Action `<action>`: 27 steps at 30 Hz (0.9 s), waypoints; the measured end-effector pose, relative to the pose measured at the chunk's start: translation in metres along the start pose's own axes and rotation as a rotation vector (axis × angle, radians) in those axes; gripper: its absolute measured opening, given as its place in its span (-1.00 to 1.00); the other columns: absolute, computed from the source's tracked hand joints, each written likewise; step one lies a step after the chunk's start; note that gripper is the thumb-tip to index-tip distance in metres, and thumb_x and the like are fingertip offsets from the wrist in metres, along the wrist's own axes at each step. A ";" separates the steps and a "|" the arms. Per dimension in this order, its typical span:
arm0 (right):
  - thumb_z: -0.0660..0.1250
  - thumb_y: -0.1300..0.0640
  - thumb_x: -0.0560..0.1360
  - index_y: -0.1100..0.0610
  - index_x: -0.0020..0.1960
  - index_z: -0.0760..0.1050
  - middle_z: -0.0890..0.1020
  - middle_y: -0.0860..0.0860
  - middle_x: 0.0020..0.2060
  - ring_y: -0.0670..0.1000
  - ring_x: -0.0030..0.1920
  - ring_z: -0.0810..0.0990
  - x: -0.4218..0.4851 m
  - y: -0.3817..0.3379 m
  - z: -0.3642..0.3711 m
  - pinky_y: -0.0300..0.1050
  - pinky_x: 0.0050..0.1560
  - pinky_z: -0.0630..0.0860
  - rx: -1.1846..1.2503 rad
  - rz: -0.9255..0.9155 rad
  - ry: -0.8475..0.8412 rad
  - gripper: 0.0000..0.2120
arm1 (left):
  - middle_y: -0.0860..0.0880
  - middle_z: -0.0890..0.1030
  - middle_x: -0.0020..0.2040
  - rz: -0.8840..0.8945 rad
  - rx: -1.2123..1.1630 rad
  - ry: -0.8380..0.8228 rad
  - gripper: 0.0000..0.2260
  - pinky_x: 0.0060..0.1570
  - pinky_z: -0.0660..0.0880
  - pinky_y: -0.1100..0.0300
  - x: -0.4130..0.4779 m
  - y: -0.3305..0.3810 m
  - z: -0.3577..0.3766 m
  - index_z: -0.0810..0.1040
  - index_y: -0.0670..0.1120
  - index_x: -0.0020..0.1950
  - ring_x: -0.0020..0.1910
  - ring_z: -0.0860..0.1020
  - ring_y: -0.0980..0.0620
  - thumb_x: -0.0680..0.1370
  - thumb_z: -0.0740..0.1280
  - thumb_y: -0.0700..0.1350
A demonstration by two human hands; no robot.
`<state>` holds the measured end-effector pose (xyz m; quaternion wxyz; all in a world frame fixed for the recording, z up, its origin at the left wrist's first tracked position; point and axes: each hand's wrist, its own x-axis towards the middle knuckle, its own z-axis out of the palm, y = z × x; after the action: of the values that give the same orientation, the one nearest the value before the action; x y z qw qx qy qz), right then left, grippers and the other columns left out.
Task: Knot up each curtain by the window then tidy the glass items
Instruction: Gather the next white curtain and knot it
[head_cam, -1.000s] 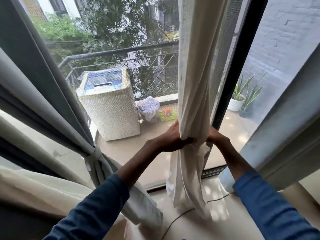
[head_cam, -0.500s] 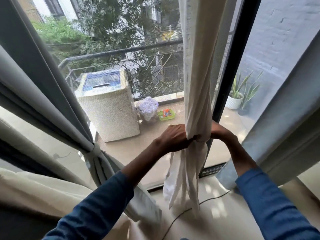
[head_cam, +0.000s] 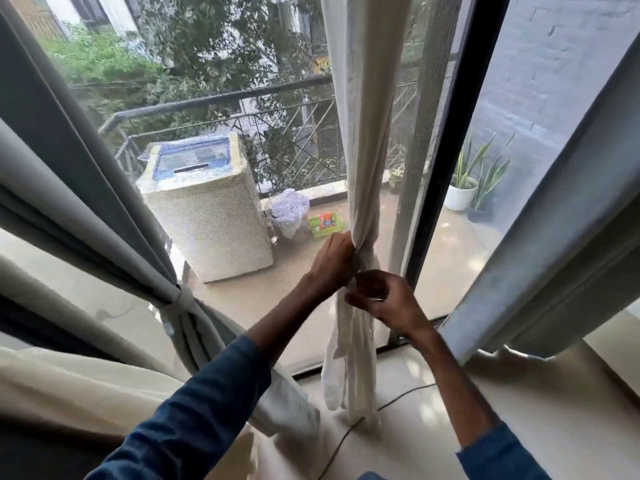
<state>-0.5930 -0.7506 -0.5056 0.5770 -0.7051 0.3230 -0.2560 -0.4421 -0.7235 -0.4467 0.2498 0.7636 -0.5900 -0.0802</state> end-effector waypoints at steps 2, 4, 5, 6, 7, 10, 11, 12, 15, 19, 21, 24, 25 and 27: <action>0.68 -0.06 0.22 0.06 0.21 0.54 0.73 -0.05 -0.09 -0.12 -0.08 0.71 -0.003 0.000 0.015 -0.20 0.00 0.63 -0.074 -0.031 0.122 -0.37 | -0.29 0.53 -0.17 -0.044 -0.022 0.055 -0.87 -0.28 0.45 -0.06 0.001 0.001 0.004 0.51 -0.31 -0.03 -0.14 0.52 -0.27 0.48 0.21 -0.36; 0.68 -0.12 0.19 0.04 0.22 0.45 0.71 -0.06 -0.18 -0.16 -0.18 0.67 -0.007 -0.001 0.029 -0.33 -0.15 0.55 -0.143 -0.078 0.230 -0.28 | -0.14 0.45 -0.23 -0.057 -0.056 0.133 -0.86 -0.27 0.42 -0.02 -0.001 0.002 0.008 0.51 -0.28 -0.01 -0.15 0.48 -0.23 0.48 0.21 -0.37; 0.67 -0.11 0.21 0.05 0.22 0.42 0.70 -0.07 -0.21 -0.16 -0.21 0.65 -0.009 -0.003 0.035 -0.37 -0.22 0.50 -0.159 -0.109 0.274 -0.29 | -0.09 0.41 -0.24 -0.070 -0.085 0.156 -0.86 -0.27 0.42 -0.03 -0.001 0.003 0.010 0.50 -0.28 -0.02 -0.17 0.47 -0.23 0.48 0.20 -0.38; 0.65 -0.10 0.26 0.08 0.23 0.41 0.68 -0.07 -0.22 -0.16 -0.23 0.64 -0.011 -0.003 0.040 -0.40 -0.26 0.45 -0.159 -0.149 0.317 -0.32 | -0.08 0.40 -0.24 -0.085 -0.112 0.168 -0.86 -0.27 0.42 -0.05 -0.001 0.004 0.012 0.49 -0.26 -0.02 -0.18 0.48 -0.24 0.47 0.20 -0.37; 0.58 -0.13 0.33 0.12 0.23 0.42 0.67 -0.08 -0.21 -0.14 -0.23 0.62 -0.012 -0.004 0.044 -0.43 -0.27 0.42 -0.159 -0.198 0.362 -0.38 | -0.09 0.41 -0.22 -0.107 -0.128 0.166 -0.87 -0.29 0.39 -0.04 -0.001 0.004 0.014 0.48 -0.25 -0.02 -0.17 0.48 -0.24 0.47 0.20 -0.35; 0.37 -0.09 0.47 0.19 0.20 0.45 0.63 -0.08 -0.15 -0.08 -0.19 0.60 -0.010 -0.004 0.043 -0.51 -0.21 0.35 -0.184 -0.347 0.440 -0.56 | -0.20 0.51 -0.12 -0.171 -0.115 0.133 -0.84 -0.26 0.29 0.06 0.000 0.002 0.016 0.47 -0.21 0.05 -0.12 0.49 -0.24 0.48 0.24 -0.26; 0.37 -0.02 0.49 0.19 0.20 0.46 0.63 -0.07 -0.14 -0.05 -0.18 0.60 -0.009 -0.003 0.041 -0.52 -0.19 0.34 -0.213 -0.376 0.441 -0.62 | -0.23 0.53 -0.08 -0.181 -0.099 0.118 -0.81 -0.24 0.28 0.06 0.001 0.001 0.017 0.47 -0.21 0.08 -0.09 0.49 -0.24 0.48 0.25 -0.23; 0.39 0.07 0.51 0.19 0.20 0.47 0.63 -0.07 -0.13 -0.03 -0.18 0.60 -0.008 -0.003 0.038 -0.54 -0.17 0.32 -0.249 -0.402 0.435 -0.66 | -0.24 0.54 -0.06 -0.183 -0.091 0.110 -0.79 -0.23 0.29 0.05 0.001 0.001 0.016 0.46 -0.22 0.10 -0.08 0.49 -0.25 0.48 0.25 -0.22; 0.43 0.25 0.46 0.21 0.28 0.47 0.62 -0.05 -0.07 0.01 -0.12 0.59 -0.008 -0.001 0.031 -0.53 -0.13 0.30 -0.344 -0.452 0.383 -0.60 | -0.18 0.53 -0.14 -0.193 -0.081 0.127 -0.82 -0.30 0.30 0.06 0.002 0.000 0.013 0.46 -0.20 0.05 -0.15 0.52 -0.24 0.47 0.26 -0.20; 0.42 0.29 0.43 0.13 0.37 0.44 0.66 0.07 0.01 0.11 -0.06 0.62 -0.008 0.008 0.027 -0.20 -0.10 0.46 -0.452 -0.392 0.341 -0.48 | -0.14 0.56 -0.14 -0.220 0.019 0.098 -0.77 -0.29 0.35 0.06 0.005 -0.005 0.010 0.49 -0.17 0.03 -0.16 0.52 -0.19 0.45 0.26 -0.09; 0.38 0.15 0.55 0.12 0.35 0.46 0.66 0.10 0.02 0.13 -0.03 0.63 -0.009 0.012 0.026 -0.08 -0.07 0.53 -0.462 -0.427 0.333 -0.62 | -0.13 0.58 -0.12 -0.231 0.034 0.084 -0.66 -0.29 0.40 0.05 0.008 -0.006 0.011 0.50 -0.15 0.04 -0.14 0.55 -0.21 0.40 0.16 0.02; 0.31 0.09 0.64 0.12 0.21 0.57 0.66 0.13 -0.10 0.17 -0.09 0.65 -0.007 0.013 0.024 0.06 -0.12 0.56 -0.478 -0.472 0.385 -0.81 | -0.20 0.59 0.01 -0.224 0.015 0.065 -0.51 -0.20 0.45 -0.01 0.006 0.000 0.004 0.44 -0.20 0.25 -0.03 0.56 -0.26 0.45 0.12 0.08; 0.31 0.11 0.64 0.13 0.16 0.60 0.66 0.13 -0.15 0.17 -0.13 0.64 -0.006 0.013 0.022 0.06 -0.16 0.55 -0.497 -0.481 0.401 -0.84 | -0.24 0.58 0.07 -0.224 0.009 0.050 -0.51 -0.12 0.45 -0.03 0.006 0.000 0.002 0.36 -0.23 0.34 0.03 0.55 -0.27 0.52 0.18 0.05; 0.31 0.12 0.64 0.12 0.11 0.63 0.66 0.11 -0.19 0.16 -0.18 0.63 -0.002 0.013 0.015 0.05 -0.21 0.54 -0.541 -0.478 0.410 -0.85 | -0.25 0.57 0.12 -0.238 -0.006 0.015 -0.58 -0.06 0.43 -0.02 0.006 -0.002 -0.003 0.34 -0.21 0.36 0.09 0.53 -0.25 0.56 0.25 -0.04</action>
<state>-0.5857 -0.7409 -0.5218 0.2188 -0.8209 0.3141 -0.4237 -0.4376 -0.7285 -0.4439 0.2452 0.8279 -0.4933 -0.1054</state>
